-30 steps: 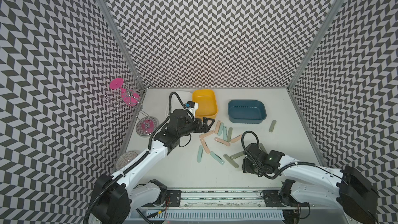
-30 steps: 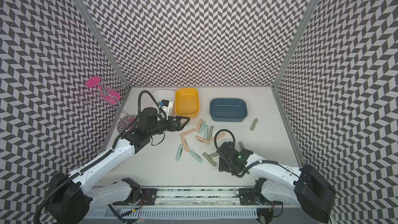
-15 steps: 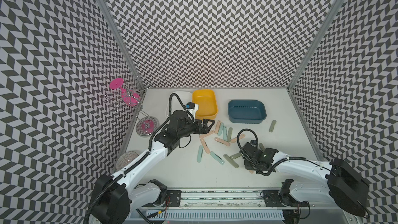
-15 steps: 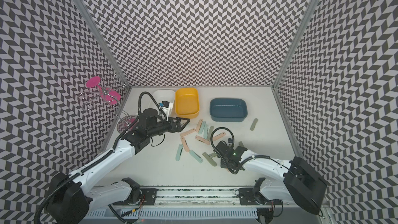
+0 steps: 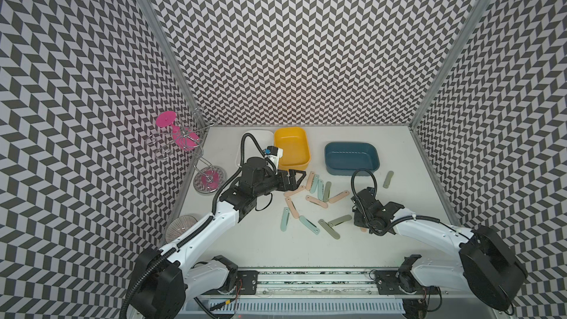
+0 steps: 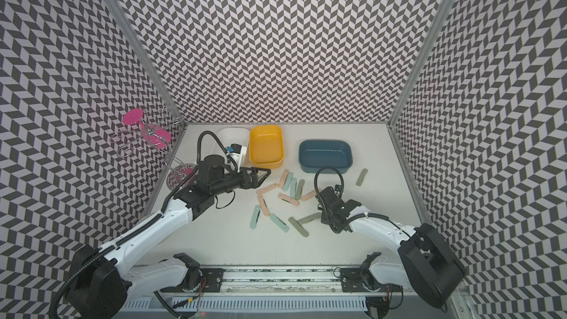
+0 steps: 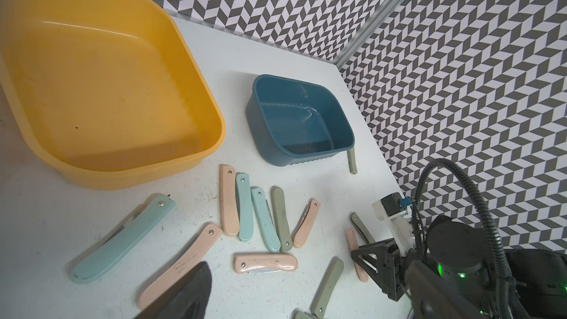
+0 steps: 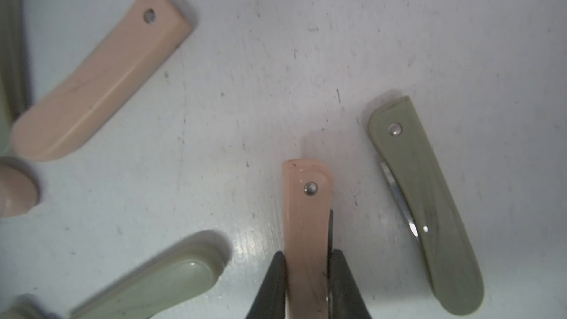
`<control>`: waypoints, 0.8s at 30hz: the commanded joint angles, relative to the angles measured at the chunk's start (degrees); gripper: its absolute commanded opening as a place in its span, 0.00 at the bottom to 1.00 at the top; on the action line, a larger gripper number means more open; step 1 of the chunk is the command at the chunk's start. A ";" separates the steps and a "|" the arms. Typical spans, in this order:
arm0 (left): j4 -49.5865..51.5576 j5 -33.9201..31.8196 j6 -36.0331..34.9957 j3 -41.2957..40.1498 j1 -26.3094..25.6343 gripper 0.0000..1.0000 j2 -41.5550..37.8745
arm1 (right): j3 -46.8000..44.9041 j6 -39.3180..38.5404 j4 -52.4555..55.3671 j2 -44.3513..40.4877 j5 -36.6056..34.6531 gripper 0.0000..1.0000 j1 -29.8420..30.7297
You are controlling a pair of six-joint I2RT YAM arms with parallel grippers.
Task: Place the fruit knives into the storage box by color
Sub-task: Pick up the fruit knife from the center of the board.
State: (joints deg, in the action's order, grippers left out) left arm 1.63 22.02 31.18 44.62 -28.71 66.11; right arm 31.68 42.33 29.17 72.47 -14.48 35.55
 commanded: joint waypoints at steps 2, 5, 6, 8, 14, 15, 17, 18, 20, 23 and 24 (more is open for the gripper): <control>-1.63 0.68 0.50 -0.45 0.32 1.00 0.94 | -0.17 -2.68 -7.20 0.13 0.62 0.28 -2.06; -1.63 0.86 0.54 -0.49 0.25 1.00 1.15 | -0.02 -3.12 -8.42 1.58 0.52 0.37 -3.33; -1.63 0.80 0.48 -0.41 0.24 1.00 1.23 | 0.05 -3.38 -8.66 2.07 0.35 0.37 -3.66; -1.63 0.80 0.53 -0.42 0.32 1.00 1.26 | 0.44 -3.77 -9.30 3.51 -0.03 0.38 -4.04; -1.73 0.73 0.76 -0.46 0.25 1.00 1.65 | 1.40 -4.99 -10.40 6.94 -0.49 0.37 -4.52; -1.86 0.74 0.81 -0.44 0.24 1.00 1.77 | 1.38 -5.14 -10.68 7.24 -0.42 0.36 -4.56; -1.84 0.73 0.78 -0.28 0.32 1.00 1.94 | 1.43 -5.29 -11.29 7.73 -0.26 0.34 -4.61; -1.87 0.76 0.83 -0.26 0.31 1.00 2.09 | 1.41 -5.32 -11.58 7.98 -0.08 0.33 -4.68; -1.82 0.88 0.83 -0.21 0.31 1.00 2.12 | 1.35 -5.68 -12.09 8.19 0.20 0.32 -4.70; -1.67 0.89 0.80 -0.06 0.31 1.00 2.53 | 1.63 -6.29 -10.76 8.06 1.53 0.36 -4.79; -1.64 0.87 0.77 0.03 0.31 1.00 2.56 | 1.44 -6.10 -9.85 7.66 1.66 0.41 -4.79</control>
State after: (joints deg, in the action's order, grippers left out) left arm 1.30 22.28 31.64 44.62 -28.71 68.47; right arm 32.91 36.60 17.78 79.53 -14.33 31.16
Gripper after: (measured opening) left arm 0.996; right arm 0.392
